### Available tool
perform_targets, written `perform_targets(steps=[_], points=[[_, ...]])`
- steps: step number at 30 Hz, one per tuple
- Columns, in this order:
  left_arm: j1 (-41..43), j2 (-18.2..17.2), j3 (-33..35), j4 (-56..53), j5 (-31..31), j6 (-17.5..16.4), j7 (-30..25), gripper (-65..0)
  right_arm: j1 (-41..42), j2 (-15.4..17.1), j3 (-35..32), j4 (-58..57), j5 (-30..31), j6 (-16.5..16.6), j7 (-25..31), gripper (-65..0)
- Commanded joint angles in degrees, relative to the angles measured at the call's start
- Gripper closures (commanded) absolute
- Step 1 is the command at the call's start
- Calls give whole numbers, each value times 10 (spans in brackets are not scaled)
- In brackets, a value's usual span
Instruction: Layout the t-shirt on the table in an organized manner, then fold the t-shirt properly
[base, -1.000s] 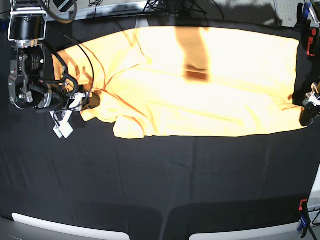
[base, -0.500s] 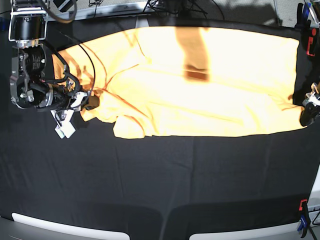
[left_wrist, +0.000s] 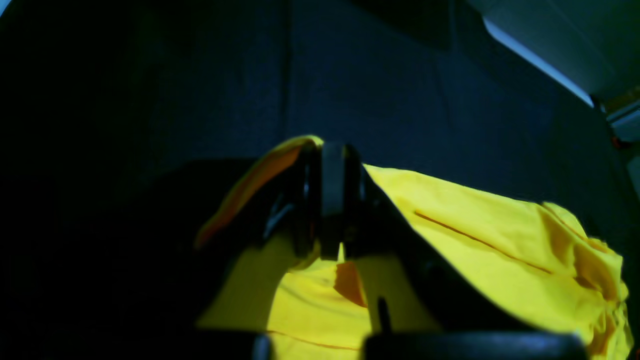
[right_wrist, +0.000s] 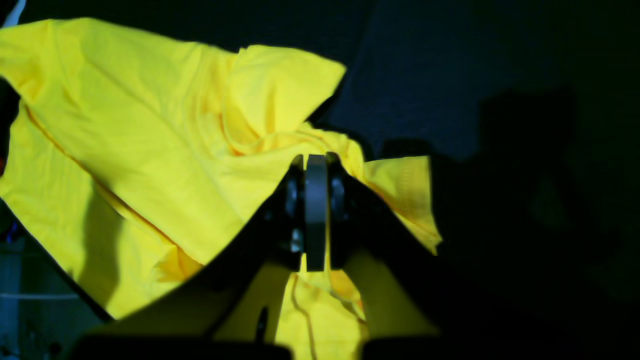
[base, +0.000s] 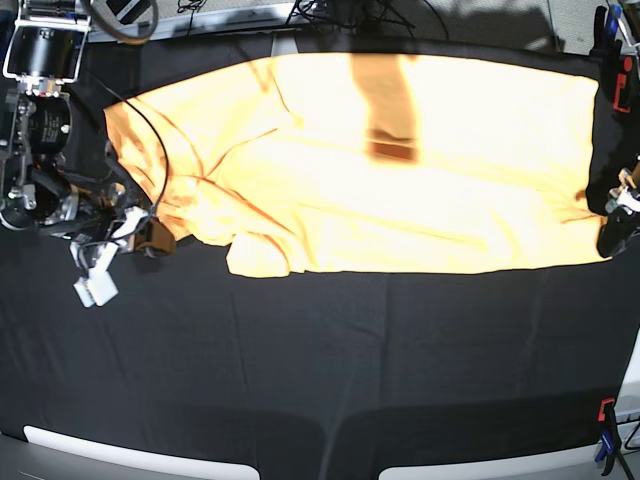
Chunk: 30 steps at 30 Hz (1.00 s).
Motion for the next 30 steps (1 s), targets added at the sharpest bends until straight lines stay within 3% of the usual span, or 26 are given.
perform_targets(steps=[1,4,7,9,13,19,23,30], points=[[-8,-13,-7,10,-14,-8,-15,0,9,9,10,11,13,8,7,0],[-8,-13,-6,10,-14,-8,-15,0,6,9,11,11,13,8,7,0],[-8,-13,-7,10,-14,-8,-15,0,7,0,10,11,16,8,13,-224],[-8,-13,-6,10,-9,-8,-15,0,12,-10,10,11,15,8,25,-315],[-8,-13,-6,10,-10,-8,-15,0,35,-38,10,11,15,7,17,-321],[-8,-13,-6,10,-10,-8,-15,0,67,-70,10,11,6,-20,7,-320],[-8,-15,-6,10,-10,-8,-5,0,61,-83,9,10,-61,-27,7,-320],[-8,-36,-6,10,-10,-8,47,0,51,-88,-3,-36,-107,-27,7,-319]])
